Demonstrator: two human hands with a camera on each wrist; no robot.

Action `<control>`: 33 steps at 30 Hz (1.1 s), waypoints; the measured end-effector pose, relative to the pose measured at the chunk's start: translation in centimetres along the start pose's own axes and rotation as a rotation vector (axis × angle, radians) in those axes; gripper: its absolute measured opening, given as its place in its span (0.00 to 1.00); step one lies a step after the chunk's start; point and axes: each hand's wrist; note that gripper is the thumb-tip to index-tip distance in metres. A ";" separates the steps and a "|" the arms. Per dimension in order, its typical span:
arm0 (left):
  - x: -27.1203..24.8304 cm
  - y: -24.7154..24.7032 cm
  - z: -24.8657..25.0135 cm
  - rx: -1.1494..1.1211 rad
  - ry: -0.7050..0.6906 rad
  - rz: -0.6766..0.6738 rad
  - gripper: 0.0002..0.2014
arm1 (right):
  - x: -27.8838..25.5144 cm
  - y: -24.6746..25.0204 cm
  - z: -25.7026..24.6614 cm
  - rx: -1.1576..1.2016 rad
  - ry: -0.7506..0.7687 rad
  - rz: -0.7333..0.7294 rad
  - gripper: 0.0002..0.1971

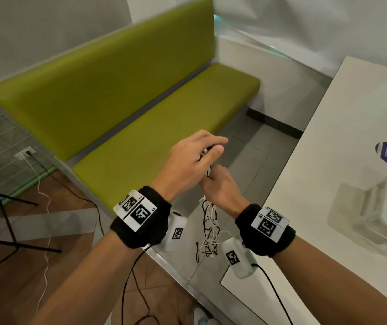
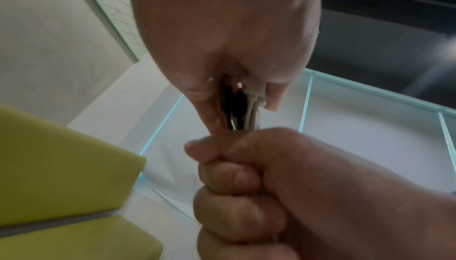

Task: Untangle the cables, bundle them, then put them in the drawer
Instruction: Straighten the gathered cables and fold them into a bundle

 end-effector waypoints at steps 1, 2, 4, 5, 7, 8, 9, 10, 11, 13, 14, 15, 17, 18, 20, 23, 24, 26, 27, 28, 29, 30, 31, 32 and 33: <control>0.1 -0.1 0.1 -0.008 -0.002 -0.012 0.14 | 0.0 0.1 -0.1 0.027 0.007 -0.011 0.19; 0.1 0.0 0.3 -0.026 0.013 -0.032 0.16 | 0.0 0.2 -0.1 0.061 0.017 -0.018 0.16; 0.4 -0.1 0.6 -0.008 0.046 -0.129 0.20 | 0.0 0.2 -0.1 0.122 0.035 -0.014 0.12; 0.4 -0.1 0.7 0.050 0.058 -0.192 0.21 | -0.1 0.3 -0.1 0.133 0.059 -0.010 0.14; 0.5 0.1 0.7 0.151 0.107 -0.292 0.21 | -0.2 0.1 0.1 0.090 0.120 -0.008 0.17; 0.5 0.4 0.5 0.135 0.134 -0.325 0.21 | -0.2 0.1 0.3 0.071 0.148 -0.003 0.15; 0.4 0.6 0.3 0.073 0.151 -0.346 0.22 | -0.1 0.1 0.4 0.057 0.141 0.002 0.12; 0.2 0.9 -0.1 0.000 0.155 -0.348 0.24 | 0.1 0.3 0.7 0.050 0.104 0.005 0.10; 0.0 1.0 -0.4 -0.050 0.143 -0.318 0.27 | 0.3 0.6 1.0 0.024 0.054 0.006 0.11; -0.8 0.9 -0.7 -0.001 0.074 -0.179 0.29 | 0.5 1.0 1.5 -0.086 -0.026 0.035 0.14; -1.1 0.7 -0.7 0.066 0.042 -0.104 0.31 | 0.5 1.1 1.6 -0.140 -0.038 0.054 0.14; -1.4 0.4 -0.5 0.131 0.026 -0.041 0.34 | 0.4 1.0 1.5 -0.174 -0.047 0.071 0.14; -1.6 0.1 -0.1 0.223 0.024 0.031 0.35 | 0.3 0.7 1.5 -0.196 -0.046 0.105 0.13; -1.6 0.1 0.0 0.262 0.017 0.045 0.31 | 0.2 0.4 1.6 -0.198 -0.048 0.119 0.12; -1.7 0.0 -0.1 0.326 -0.006 0.046 0.20 | 0.2 0.1 1.7 -0.176 -0.051 0.140 0.11; -1.9 -0.1 -0.5 0.366 -0.033 0.069 0.12 | 0.0 0.1 1.3 -0.174 -0.037 0.134 0.16; -1.9 -0.2 -0.5 0.379 -0.049 0.084 0.11 | -0.1 0.1 1.2 -0.188 -0.038 0.132 0.17; -2.0 -0.3 -0.6 0.392 -0.075 0.106 0.08 | -0.1 0.2 1.0 -0.211 -0.053 0.127 0.19; -2.0 -0.3 -0.6 0.394 -0.084 0.107 0.07 | -0.1 0.3 0.9 -0.215 -0.058 0.122 0.19; -2.0 -0.4 -0.7 0.393 -0.089 0.102 0.06 | 0.0 0.3 0.9 -0.213 -0.059 0.116 0.19; -2.0 -0.4 -0.9 0.390 -0.097 0.099 0.06 | -0.1 0.4 0.8 -0.209 -0.055 0.110 0.19; -2.1 -0.5 -1.0 0.384 -0.110 0.101 0.05 | -0.1 0.4 0.7 -0.206 -0.046 0.109 0.19; -2.2 -0.6 -1.1 0.377 -0.126 0.110 0.04 | -0.1 0.5 0.7 -0.205 -0.038 0.109 0.20; -2.3 -0.7 -1.1 0.371 -0.139 0.119 0.03 | -0.2 0.5 0.7 -0.204 -0.038 0.111 0.21; -2.3 -0.8 -1.1 0.363 -0.148 0.128 0.03 | -0.2 0.5 0.8 -0.198 -0.044 0.112 0.21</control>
Point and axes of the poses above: each hand's wrist, its own x-axis towards the middle knuckle, its own y-axis out of the back of the hand, z = x × y, and after that the axes turned 7 degrees about -z, right-handed
